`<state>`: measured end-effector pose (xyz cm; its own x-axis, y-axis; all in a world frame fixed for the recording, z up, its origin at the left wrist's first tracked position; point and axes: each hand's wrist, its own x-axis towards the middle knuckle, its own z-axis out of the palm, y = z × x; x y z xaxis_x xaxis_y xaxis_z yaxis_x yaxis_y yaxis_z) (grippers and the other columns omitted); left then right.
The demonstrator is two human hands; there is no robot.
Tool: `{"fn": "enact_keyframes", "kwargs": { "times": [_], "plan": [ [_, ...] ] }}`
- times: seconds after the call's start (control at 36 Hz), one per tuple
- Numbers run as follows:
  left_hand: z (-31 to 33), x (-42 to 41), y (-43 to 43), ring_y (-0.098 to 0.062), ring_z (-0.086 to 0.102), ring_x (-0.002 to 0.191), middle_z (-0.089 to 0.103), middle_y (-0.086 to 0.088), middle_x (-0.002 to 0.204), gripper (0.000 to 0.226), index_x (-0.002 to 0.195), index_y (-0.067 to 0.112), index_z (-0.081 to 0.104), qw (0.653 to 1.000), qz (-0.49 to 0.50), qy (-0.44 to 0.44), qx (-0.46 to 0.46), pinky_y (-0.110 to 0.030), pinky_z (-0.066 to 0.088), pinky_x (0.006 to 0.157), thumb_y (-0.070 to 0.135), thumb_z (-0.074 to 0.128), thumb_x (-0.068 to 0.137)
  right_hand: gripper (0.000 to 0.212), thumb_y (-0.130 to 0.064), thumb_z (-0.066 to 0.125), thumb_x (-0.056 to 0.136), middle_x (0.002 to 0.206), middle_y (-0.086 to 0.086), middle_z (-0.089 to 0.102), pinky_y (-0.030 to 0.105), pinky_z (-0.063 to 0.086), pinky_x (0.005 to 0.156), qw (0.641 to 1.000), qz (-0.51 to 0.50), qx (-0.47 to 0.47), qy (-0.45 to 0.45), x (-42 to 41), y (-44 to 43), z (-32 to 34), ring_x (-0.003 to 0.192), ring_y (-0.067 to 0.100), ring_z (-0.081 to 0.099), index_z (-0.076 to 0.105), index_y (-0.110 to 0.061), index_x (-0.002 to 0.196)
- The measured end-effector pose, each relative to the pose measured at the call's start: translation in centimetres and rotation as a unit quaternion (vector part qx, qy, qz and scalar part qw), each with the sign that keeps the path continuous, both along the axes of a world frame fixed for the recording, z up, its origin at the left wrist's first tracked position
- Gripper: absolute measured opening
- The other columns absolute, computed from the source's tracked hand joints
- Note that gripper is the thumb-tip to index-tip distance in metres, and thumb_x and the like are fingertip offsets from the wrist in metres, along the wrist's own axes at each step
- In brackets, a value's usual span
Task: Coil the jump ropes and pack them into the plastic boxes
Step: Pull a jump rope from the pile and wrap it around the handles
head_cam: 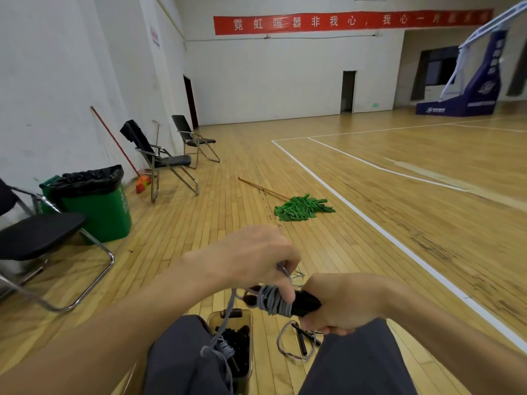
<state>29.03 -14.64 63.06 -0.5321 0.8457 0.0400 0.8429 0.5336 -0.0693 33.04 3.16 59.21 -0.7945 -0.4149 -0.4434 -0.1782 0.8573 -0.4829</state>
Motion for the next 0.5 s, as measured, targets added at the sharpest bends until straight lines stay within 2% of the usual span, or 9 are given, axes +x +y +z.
{"fn": "enact_keyframes", "kwargs": {
  "times": [0.14,0.22,0.28,0.36,0.42,0.5],
  "plan": [
    [1.0,0.1,1.0,-0.002,0.052,0.067,0.055,0.014,0.066,0.041,0.078,0.012,0.07,0.995,0.0,-0.081,0.063,-0.015,0.04,0.061,0.048,0.086,0.068,0.027,-0.024,0.059,0.102,0.06,-0.004,0.053,0.021,0.042,0.055,0.999,0.042,0.031,-0.004,0.6,0.4,1.4,0.051,0.009,0.047,0.055,-0.015,0.076],
    [0.9,0.1,1.2,-0.001,0.055,0.064,0.059,0.011,0.064,0.038,0.075,0.01,0.072,0.985,0.01,-0.143,0.092,-0.013,0.04,0.057,0.042,0.09,0.065,0.021,-0.023,0.059,0.101,0.072,0.006,0.058,0.02,0.046,0.056,0.998,0.052,0.021,-0.02,0.6,0.7,1.6,0.058,0.013,0.051,0.063,-0.004,0.092],
    [0.7,0.1,1.3,-0.002,0.055,0.062,0.06,0.011,0.063,0.035,0.073,0.01,0.072,0.978,0.013,-0.177,0.107,-0.015,0.041,0.057,0.038,0.092,0.064,0.023,-0.023,0.059,0.101,0.078,0.009,0.059,0.019,0.047,0.056,0.998,0.062,0.01,-0.03,0.6,0.9,1.5,0.061,0.015,0.053,0.064,-0.001,0.098],
    [0.4,0.0,0.9,-0.002,0.052,0.06,0.061,0.004,0.063,0.032,0.071,0.009,0.071,0.962,0.022,-0.227,0.149,-0.02,0.04,0.055,0.032,0.093,0.064,0.022,-0.019,0.059,0.101,0.075,0.006,0.056,0.018,0.047,0.054,0.996,0.073,-0.032,-0.048,0.9,1.2,1.6,0.059,0.012,0.052,0.062,0.003,0.098],
    [0.3,-0.2,0.6,-0.01,0.051,0.059,0.062,-0.008,0.064,0.03,0.069,0.007,0.07,0.949,0.022,-0.261,0.174,-0.03,0.04,0.056,0.026,0.093,0.065,0.025,-0.017,0.059,0.101,0.073,0.007,0.054,0.017,0.047,0.054,0.993,0.079,-0.063,-0.057,1.0,1.4,1.7,0.058,0.011,0.051,0.06,0.007,0.099],
    [0.4,-0.2,0.5,-0.014,0.049,0.058,0.058,-0.01,0.062,0.025,0.066,0.009,0.068,0.93,0.017,-0.31,0.196,-0.03,0.036,0.054,0.017,0.092,0.067,0.03,-0.017,0.058,0.102,0.075,0.014,0.052,0.017,0.046,0.055,0.988,0.102,-0.095,-0.066,1.2,1.3,2.0,0.059,0.013,0.049,0.056,0.013,0.097]
  ]
}}
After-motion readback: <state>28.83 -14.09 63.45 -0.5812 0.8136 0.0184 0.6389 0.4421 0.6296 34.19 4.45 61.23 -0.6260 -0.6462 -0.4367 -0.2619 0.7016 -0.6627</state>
